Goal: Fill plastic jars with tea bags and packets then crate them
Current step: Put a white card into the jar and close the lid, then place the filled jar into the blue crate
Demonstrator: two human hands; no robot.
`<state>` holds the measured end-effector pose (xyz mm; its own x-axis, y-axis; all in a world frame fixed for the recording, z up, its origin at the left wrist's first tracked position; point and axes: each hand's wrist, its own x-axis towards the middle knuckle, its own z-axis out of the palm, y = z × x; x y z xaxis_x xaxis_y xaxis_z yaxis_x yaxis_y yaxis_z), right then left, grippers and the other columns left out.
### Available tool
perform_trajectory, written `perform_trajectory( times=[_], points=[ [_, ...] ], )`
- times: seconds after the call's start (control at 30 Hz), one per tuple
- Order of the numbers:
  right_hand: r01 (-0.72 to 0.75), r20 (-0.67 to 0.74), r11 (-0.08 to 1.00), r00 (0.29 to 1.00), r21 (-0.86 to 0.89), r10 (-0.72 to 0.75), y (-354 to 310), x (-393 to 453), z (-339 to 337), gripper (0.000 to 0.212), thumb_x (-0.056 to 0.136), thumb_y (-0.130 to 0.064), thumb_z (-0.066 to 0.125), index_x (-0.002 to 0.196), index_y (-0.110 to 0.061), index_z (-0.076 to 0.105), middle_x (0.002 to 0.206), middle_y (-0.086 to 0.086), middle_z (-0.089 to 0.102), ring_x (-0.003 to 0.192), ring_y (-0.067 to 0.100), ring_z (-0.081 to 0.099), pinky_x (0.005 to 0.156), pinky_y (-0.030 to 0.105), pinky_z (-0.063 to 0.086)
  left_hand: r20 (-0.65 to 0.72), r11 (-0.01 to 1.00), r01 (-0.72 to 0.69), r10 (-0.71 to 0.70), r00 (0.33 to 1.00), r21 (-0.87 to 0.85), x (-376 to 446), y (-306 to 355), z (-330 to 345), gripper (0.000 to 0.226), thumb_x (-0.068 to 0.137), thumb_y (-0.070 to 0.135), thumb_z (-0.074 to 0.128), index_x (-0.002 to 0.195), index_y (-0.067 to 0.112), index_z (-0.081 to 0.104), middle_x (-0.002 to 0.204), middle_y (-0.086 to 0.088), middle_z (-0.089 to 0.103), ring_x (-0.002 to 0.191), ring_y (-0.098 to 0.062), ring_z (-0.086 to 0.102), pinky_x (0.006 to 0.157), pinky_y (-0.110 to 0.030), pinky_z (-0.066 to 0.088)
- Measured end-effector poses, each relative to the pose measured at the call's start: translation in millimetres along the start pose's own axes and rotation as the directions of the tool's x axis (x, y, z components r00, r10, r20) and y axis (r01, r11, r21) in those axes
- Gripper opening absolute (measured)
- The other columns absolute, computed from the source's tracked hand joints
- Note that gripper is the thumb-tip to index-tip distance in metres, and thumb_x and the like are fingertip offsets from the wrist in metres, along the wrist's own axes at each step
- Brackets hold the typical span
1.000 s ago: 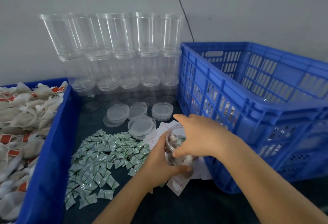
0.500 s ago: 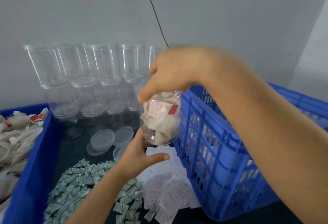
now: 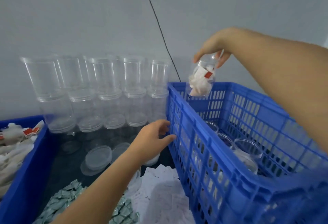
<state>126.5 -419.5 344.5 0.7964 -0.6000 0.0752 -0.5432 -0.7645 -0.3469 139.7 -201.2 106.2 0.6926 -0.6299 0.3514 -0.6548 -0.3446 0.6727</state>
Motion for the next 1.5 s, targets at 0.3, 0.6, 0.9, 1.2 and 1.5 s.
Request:
perform_trajectory(
  times=[0.3, 0.6, 0.9, 1.2, 1.5],
  points=[
    [-0.096, 0.154, 0.989, 0.982, -0.112, 0.113, 53.5, 90.2, 108.9, 0.04, 0.084, -0.034, 0.079, 0.096, -0.002, 0.059, 0.126, 0.02, 0.058, 0.097, 0.033, 0.065, 0.086, 0.044, 0.059, 0.019, 0.998, -0.011, 0.009, 1.0, 0.067, 17.7, -23.8, 7.1, 0.031, 0.088, 0.035, 0.065, 0.116, 0.022, 0.063, 0.107, 0.011, 0.065, 0.095, -0.001, 0.059, 0.087, -0.019, 0.049],
    [-0.043, 0.236, 0.97, 0.966, -0.238, 0.101, 85.9, 94.7, 178.8, 0.059, 0.081, -0.047, 0.08, 0.108, -0.001, 0.056, 0.097, 0.012, 0.062, 0.082, 0.031, 0.063, 0.069, 0.036, 0.052, 0.043, 0.998, -0.004, 0.001, 0.999, 0.068, 22.8, -32.8, 12.1, 0.029, 0.089, 0.031, 0.064, 0.116, 0.022, 0.063, 0.104, 0.011, 0.065, 0.094, -0.001, 0.06, 0.087, -0.018, 0.048],
    [0.012, 0.353, 0.972, 0.933, -0.234, 0.073, 95.3, 100.4, 200.6, 0.032, 0.095, -0.032, 0.066, 0.081, -0.011, 0.046, 0.081, 0.009, 0.048, 0.069, 0.024, 0.042, 0.072, 0.037, 0.037, 0.036, 0.995, 0.006, -0.01, 0.999, 0.103, 23.0, -37.7, 4.3, 0.028, 0.09, 0.032, 0.062, 0.117, 0.022, 0.062, 0.105, 0.011, 0.065, 0.094, 0.002, 0.059, 0.088, -0.016, 0.047],
    [0.096, 0.282, 0.943, 0.959, -0.317, -0.003, 71.8, 95.7, 153.2, 0.055, 0.096, -0.034, 0.064, 0.14, -0.004, 0.052, 0.14, 0.013, 0.053, 0.121, 0.032, 0.056, 0.094, 0.039, 0.05, 0.031, 0.994, 0.047, -0.05, 0.998, 0.098, 13.0, -44.3, -8.0, 0.027, 0.09, 0.03, 0.063, 0.116, 0.021, 0.063, 0.104, 0.01, 0.067, 0.095, 0.0, 0.06, 0.09, -0.021, 0.048],
    [0.414, -0.304, 0.875, 0.892, 0.251, -0.335, -40.3, 77.9, 76.4, 0.062, 0.093, -0.049, 0.062, 0.136, -0.005, 0.054, 0.143, 0.012, 0.054, 0.128, 0.03, 0.053, 0.093, 0.033, 0.041, -0.008, 0.99, 0.065, -0.065, 0.998, 0.128, -4.3, -43.1, -28.0, 0.025, 0.09, 0.033, 0.062, 0.113, 0.024, 0.064, 0.097, 0.017, 0.063, 0.087, 0.006, 0.057, 0.077, -0.008, 0.045]
  ],
)
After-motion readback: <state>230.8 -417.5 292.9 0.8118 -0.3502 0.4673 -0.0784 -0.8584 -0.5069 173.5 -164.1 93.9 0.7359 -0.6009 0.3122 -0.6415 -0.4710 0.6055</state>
